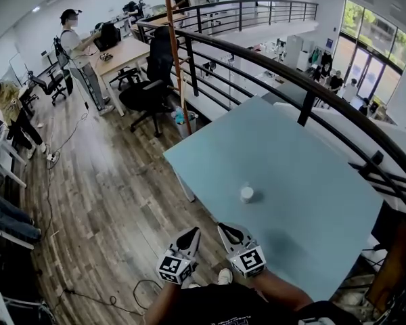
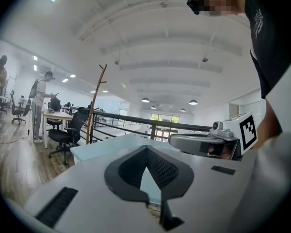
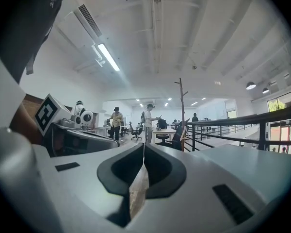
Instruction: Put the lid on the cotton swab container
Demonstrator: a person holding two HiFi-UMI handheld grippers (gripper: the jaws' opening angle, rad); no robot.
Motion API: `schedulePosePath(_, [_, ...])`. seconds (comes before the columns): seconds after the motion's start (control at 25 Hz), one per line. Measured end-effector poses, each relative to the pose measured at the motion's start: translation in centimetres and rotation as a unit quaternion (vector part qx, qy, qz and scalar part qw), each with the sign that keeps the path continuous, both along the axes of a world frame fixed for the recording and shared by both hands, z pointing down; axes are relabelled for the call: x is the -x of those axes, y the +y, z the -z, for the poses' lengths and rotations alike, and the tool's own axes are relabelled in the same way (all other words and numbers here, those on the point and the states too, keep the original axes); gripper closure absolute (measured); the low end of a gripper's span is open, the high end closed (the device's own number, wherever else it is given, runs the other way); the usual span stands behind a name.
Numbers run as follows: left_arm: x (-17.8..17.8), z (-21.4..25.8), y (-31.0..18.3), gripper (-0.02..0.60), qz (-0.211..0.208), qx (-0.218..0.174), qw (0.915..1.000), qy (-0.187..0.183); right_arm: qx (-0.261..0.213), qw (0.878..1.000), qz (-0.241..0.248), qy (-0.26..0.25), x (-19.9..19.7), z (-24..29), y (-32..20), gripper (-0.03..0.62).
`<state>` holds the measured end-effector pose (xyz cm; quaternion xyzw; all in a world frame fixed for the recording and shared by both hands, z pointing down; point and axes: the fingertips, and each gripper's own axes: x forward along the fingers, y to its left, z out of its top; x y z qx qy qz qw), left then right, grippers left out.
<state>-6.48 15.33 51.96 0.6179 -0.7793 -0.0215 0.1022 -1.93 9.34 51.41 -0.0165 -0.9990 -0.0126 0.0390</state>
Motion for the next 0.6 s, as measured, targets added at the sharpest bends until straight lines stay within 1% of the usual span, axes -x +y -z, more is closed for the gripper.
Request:
schedulePosePath(0.16, [0.6,0.2,-1.9,0.571,-0.011,-0.003,0.9999,0.000,-0.002,1.000,-0.010,-0.010,0.5,0.5,-1.9,0.574])
schedulePosePath(0.32, [1.8,0.1,-3.4,0.571,-0.021,-0.013,0.9995,0.021,-0.005,1.000,-0.023,-0.003,1.3,0.6,-3.6,0.574])
schedulePosePath(0.48, [4.3,-0.5,-5.0,0.571,-0.031,0.001,0.9992,0.025,-0.012,0.999,-0.042,-0.004,2.8,0.5,-5.6,0.574])
schedulePosePath(0.6, [6.3,-0.8,-6.2,0.571,-0.048,0.001,0.9985,0.028,-0.016,0.998,-0.058,0.002,4.1,-0.5,-6.8,0.574])
